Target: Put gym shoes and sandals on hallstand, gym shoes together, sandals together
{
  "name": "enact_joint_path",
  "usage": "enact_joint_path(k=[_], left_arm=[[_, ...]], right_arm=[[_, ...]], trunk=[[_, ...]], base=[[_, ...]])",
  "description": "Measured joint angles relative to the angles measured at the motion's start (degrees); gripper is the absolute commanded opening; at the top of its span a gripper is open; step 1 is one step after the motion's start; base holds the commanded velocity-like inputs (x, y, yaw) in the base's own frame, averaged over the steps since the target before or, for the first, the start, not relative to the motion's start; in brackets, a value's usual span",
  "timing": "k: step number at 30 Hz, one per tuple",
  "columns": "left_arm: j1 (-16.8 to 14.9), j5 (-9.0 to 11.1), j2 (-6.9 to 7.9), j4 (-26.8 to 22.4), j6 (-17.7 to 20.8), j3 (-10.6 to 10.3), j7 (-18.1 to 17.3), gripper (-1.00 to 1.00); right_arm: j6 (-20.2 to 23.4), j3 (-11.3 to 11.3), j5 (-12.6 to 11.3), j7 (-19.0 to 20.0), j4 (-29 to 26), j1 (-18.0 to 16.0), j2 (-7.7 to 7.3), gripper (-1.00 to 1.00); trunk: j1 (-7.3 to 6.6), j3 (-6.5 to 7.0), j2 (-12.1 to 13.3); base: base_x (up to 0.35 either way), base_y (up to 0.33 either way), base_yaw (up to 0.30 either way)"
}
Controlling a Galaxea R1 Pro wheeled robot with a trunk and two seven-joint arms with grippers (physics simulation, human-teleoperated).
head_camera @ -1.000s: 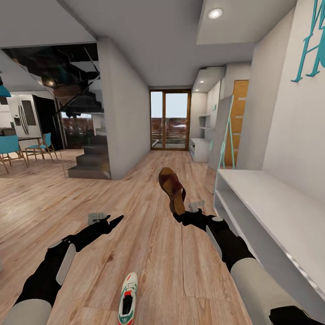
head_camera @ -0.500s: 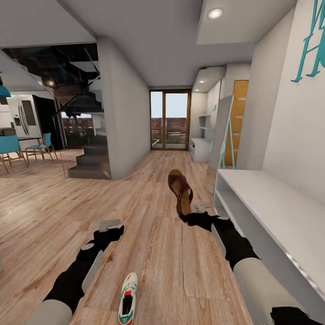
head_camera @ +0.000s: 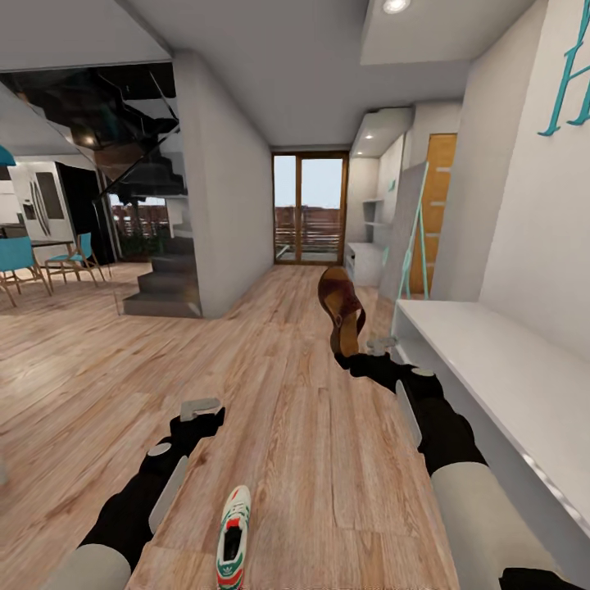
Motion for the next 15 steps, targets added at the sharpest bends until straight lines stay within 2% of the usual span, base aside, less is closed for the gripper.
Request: enact_joint_path(k=[8, 10, 12, 15], left_arm=[[0.08, 0.04, -0.04, 0.31, -1.20, -0.06, 0.00, 1.00], [0.09, 0.04, -0.05, 1.63, -3.32, -0.04, 0.00, 1.00], [0.09, 0.05, -0.06, 5.50, -8.50, 0.05, 0.01, 1.00], [0.10, -0.01, -0.11, 9.16, -13.22, 0.12, 0.00, 1.00]], right_arm=[[0.32, 0.00, 0.03, 0.00, -0.71, 0.00, 0.00, -1.00], [0.33, 0.00, 0.04, 0.00, -0.73, 0.00, 0.00, -1.00], [0.34, -0.04, 0.04, 0.00, -0.74, -0.01, 0.00, -1.00], [0.38, -0.07, 0.03, 0.03, -0.92, -0.02, -0.03, -1.00]], trunk=[[0.21, -2.39, -0.11], [0.26, -3.00, -0.13], [0.31, -3.61, -0.16], [0.39, -4.53, -0.20]], base=[[0.000, 0.000, 0.113], [0.000, 0.000, 0.123], [0.000, 0.000, 0.123], [0.000, 0.000, 0.121]])
